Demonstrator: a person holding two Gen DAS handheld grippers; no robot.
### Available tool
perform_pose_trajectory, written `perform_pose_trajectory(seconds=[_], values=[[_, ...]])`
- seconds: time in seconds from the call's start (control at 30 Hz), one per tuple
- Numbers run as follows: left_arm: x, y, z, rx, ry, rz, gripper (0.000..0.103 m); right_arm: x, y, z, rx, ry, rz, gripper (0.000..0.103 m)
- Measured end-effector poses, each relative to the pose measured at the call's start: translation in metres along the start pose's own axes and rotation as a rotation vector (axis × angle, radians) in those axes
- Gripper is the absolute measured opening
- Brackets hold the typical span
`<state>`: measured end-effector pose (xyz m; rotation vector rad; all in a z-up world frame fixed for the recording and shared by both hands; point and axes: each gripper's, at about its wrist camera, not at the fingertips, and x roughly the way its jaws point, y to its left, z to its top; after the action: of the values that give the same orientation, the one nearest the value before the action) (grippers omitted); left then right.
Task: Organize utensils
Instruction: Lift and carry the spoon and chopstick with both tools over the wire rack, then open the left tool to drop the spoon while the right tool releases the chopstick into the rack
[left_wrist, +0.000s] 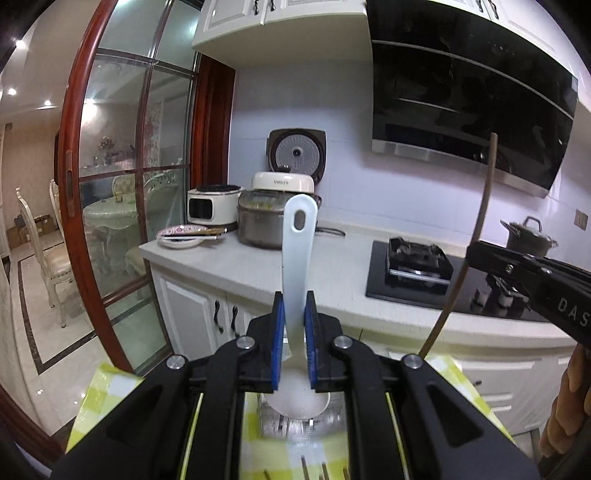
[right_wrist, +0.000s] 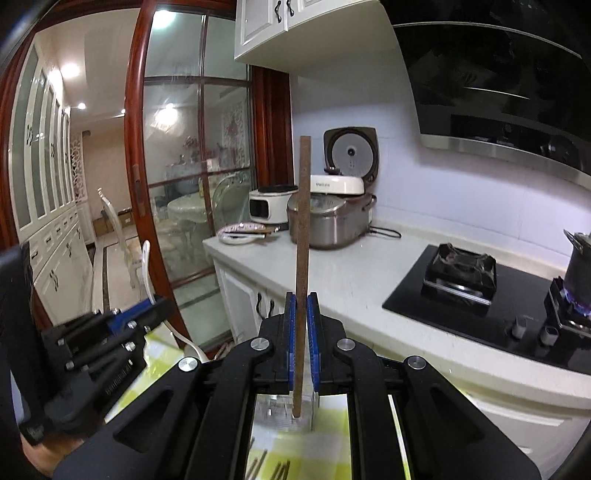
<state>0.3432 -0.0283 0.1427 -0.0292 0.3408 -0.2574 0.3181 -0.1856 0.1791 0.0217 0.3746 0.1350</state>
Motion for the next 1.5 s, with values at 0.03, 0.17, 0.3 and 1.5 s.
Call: perform_pose_trajectory(seconds=[0.03,0.17,0.3,1.5], values=[[0.008,0.002,0.001,-0.014,-0.009,0.004,0.010,0.005,0.000,0.001,0.000,-0.006,-0.002,0.010],[0.032,0.010,-0.002,-0.063,-0.021,0.009,0.010,0.035,0.002,0.000,0.006,-0.007,-0.004,0.010],[0.059,0.017,-0.018,-0.096,0.005,0.021,0.010,0.063,0.002,-0.013,0.006,0.012,-0.001,0.010],[0.005,0.061,-0.099,-0.229,0.059,0.073,0.068,0.060,-0.025,-0.087,0.026,0.018,-0.140,0.095]])
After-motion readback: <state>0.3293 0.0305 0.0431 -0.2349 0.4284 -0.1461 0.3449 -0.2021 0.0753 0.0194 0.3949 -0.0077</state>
